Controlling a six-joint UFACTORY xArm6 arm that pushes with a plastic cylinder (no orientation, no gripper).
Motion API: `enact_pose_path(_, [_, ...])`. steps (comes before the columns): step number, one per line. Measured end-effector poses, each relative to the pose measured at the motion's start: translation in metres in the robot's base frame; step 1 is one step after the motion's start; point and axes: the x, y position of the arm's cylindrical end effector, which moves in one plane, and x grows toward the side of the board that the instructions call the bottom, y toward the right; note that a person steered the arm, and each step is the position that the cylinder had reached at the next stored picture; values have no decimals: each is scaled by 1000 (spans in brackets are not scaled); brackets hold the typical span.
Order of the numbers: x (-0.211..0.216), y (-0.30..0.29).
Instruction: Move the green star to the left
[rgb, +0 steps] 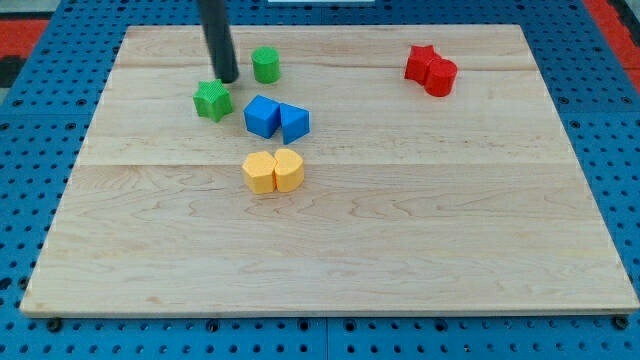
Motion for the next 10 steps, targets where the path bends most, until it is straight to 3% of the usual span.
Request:
enact_pose_path(1, [12,23])
enact_pose_path(5, [13,19])
enact_pose_path(6, [19,-25])
enact_pose_path(8, [58,-17])
enact_pose_path(10, [57,-109])
